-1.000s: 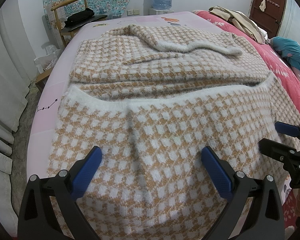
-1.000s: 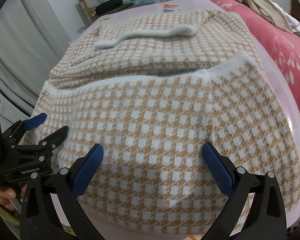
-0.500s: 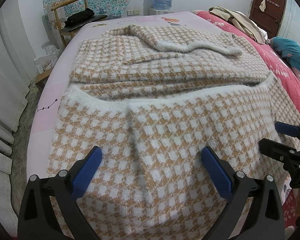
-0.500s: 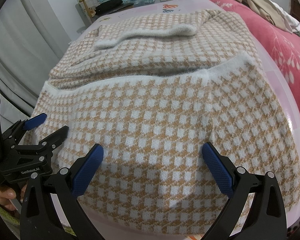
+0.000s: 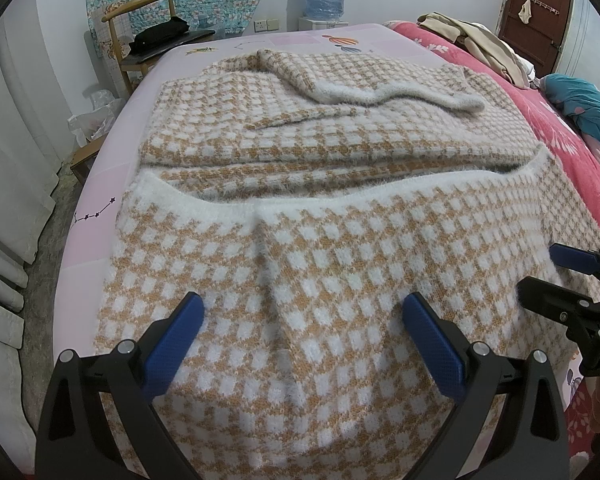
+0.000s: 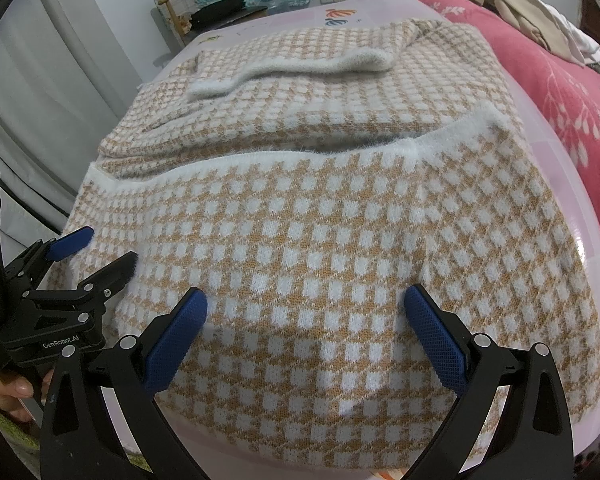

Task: Fold large clothes
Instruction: 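Move the left tool down to the white-trimmed coat edge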

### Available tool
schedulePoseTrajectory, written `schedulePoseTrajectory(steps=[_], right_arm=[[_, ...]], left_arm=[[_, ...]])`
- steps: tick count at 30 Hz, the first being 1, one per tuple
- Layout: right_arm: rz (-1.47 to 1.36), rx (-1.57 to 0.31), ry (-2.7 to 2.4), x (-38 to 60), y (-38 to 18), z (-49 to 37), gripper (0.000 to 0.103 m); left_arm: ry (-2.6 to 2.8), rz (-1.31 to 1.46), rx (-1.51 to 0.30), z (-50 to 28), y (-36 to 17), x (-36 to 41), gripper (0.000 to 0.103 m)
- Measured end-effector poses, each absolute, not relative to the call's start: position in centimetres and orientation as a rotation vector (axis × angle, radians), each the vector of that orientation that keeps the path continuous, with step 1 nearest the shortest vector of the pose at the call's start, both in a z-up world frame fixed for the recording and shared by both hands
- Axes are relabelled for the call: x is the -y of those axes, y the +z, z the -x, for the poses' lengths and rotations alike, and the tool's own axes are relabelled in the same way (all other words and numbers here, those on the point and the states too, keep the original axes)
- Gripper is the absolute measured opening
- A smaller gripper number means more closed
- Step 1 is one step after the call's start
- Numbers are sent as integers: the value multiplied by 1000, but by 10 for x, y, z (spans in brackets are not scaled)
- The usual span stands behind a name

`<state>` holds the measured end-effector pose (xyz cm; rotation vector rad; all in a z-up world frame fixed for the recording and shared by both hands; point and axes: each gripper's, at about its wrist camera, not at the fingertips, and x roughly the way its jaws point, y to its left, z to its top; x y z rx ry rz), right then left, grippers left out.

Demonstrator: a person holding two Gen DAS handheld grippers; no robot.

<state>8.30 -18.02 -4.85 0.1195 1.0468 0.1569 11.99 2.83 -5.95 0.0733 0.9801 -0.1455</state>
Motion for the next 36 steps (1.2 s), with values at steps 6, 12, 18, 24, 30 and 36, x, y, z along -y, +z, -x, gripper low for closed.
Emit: schedulePoseTrajectory(steps=[6, 12, 18, 24, 30, 36], right_arm=[[-120, -1047, 157, 180, -48, -83, 95], [-121, -1047, 155, 179, -48, -83, 95], [-123, -1047, 155, 178, -50, -83, 95], [-121, -1052, 157, 179, -49, -85, 95], [-119, -1057, 159, 178, -49, -88, 95], [-116, -1061, 157, 178, -48, -91, 95]], left_arm=[[-150, -72, -979, -120, -59, -28, 98], [-210, -4, -915, -114, -41, -38, 98], [-184, 27, -756, -102, -14, -68, 98], [-165, 107, -761, -111, -15, -101, 79], [-153, 162, -818, -123, -31, -116, 54], [-136, 186, -841, -140, -38, -134, 48]])
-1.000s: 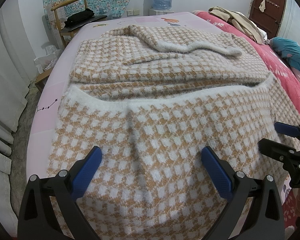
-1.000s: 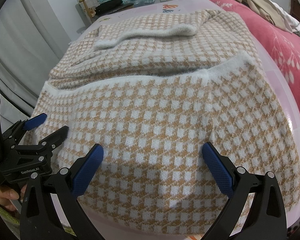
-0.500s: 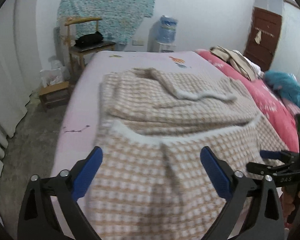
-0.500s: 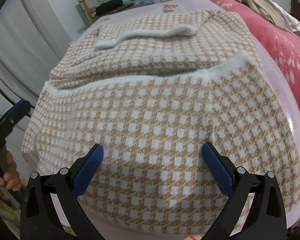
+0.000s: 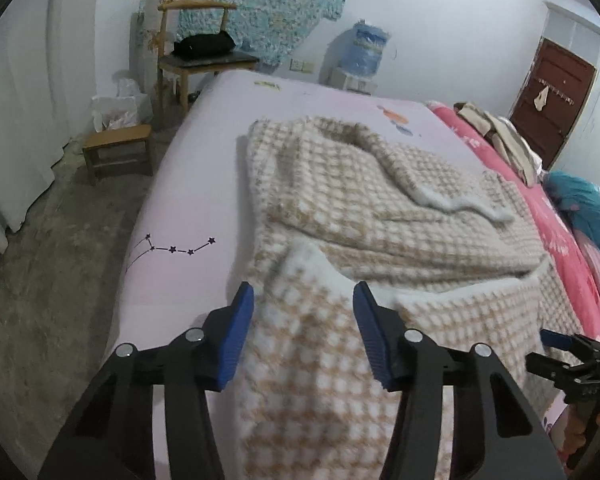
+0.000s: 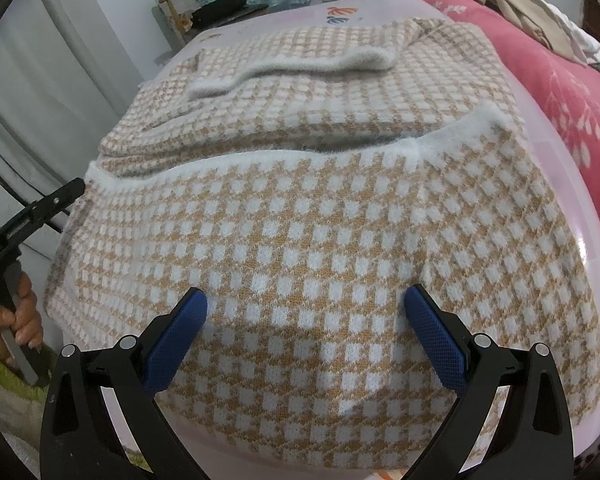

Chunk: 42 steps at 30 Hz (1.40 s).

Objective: Fold large clothes

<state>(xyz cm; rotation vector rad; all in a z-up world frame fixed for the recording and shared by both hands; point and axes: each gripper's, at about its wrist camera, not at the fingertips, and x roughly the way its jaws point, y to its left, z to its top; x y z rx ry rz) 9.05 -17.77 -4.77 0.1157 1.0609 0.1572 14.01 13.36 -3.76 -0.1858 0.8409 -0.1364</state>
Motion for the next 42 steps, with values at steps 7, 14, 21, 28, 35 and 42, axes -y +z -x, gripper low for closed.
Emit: schedulePoseTrajectory(steps=[7, 14, 21, 28, 35, 42], right_arm=[[-115, -1061, 158, 178, -48, -92, 96], [-112, -1063, 158, 176, -49, -94, 96], [-111, -1063, 158, 175, -49, -95, 96], [-111, -1062, 160, 176, -48, -94, 96], [-126, -1061, 185, 179, -46, -96, 96], [-251, -937, 177, 248, -7, -90, 94]], left_arm=[[-250, 285, -865, -143, -40, -150, 40], [-396, 307, -896, -136, -37, -150, 40], [-345, 287, -953, -161, -50, -150, 40], [-288, 112, -1011, -158, -45, -130, 40], [-136, -130, -984, -142, -47, -101, 40], [-29, -244, -947, -136, -47, -86, 40]])
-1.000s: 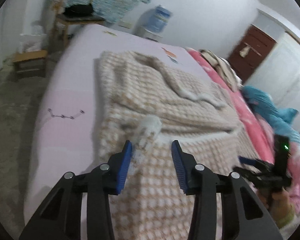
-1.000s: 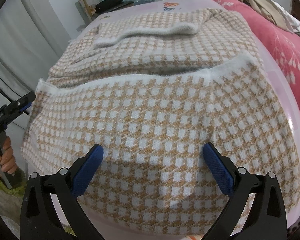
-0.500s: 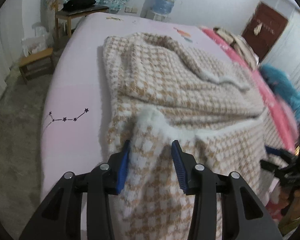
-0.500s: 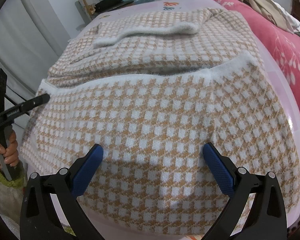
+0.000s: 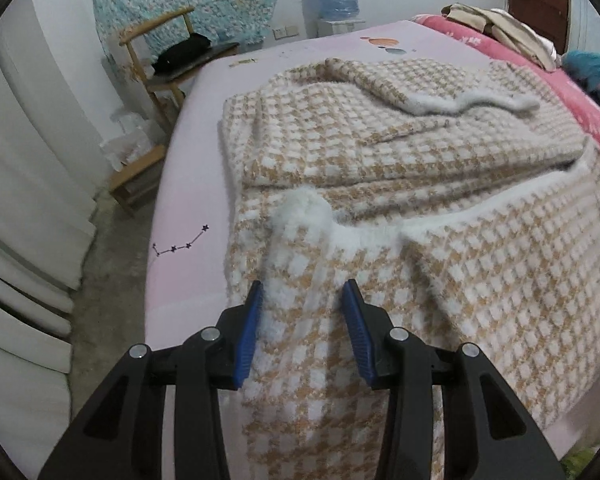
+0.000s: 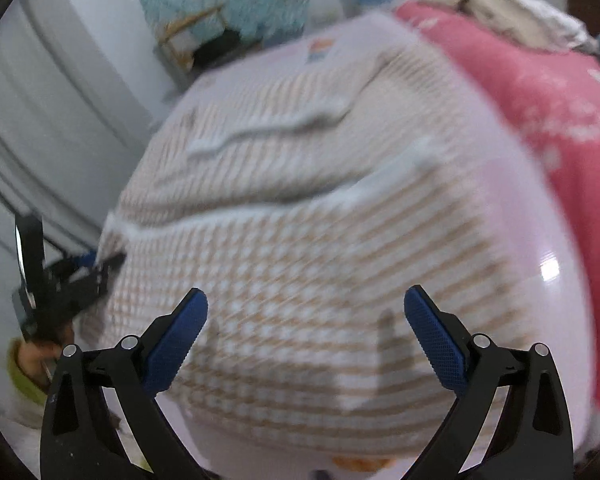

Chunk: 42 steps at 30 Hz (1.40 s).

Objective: Fold large clothes

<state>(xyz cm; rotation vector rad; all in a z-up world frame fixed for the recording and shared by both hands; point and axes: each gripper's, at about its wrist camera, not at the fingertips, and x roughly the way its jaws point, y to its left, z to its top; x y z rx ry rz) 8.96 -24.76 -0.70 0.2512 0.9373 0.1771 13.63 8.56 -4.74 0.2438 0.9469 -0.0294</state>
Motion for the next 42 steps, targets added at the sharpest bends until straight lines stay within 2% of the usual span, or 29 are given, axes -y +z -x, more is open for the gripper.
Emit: schedulePoseTrajectory(steps=[5, 10, 12, 15, 18, 21, 24, 30, 39, 42], right_arm=[[-279, -900, 146, 291, 8, -112, 78], [-281, -921, 158, 302, -2, -148, 61], [-275, -942, 151, 304, -10, -159, 58], [-291, -989, 154, 308, -20, -164, 49], [-321, -1015, 174, 313, -25, -155, 47], [-332, -1048, 218, 311, -23, -140, 37], [-313, -1072, 246, 305, -19, -129, 33], [-245, -1088, 223, 299, -20, -139, 32], [-104, -1093, 179, 280, -28, -155, 17], [-37, -1085, 156, 270, -27, -154, 15]], left_arm=[[2, -263, -944, -137, -47, -80, 40], [10, -261, -942, -138, -48, -78, 40], [9, -261, -942, -138, -48, -79, 40], [7, -255, -944, -138, -47, -80, 40], [7, -253, -946, -138, -48, -79, 40], [8, -254, -947, -138, -47, -79, 40], [8, -253, -947, -138, -47, -80, 40], [9, -250, -947, -138, -47, -80, 40], [11, -248, -950, -139, -47, -81, 40], [10, -251, -949, -140, -47, -81, 40]])
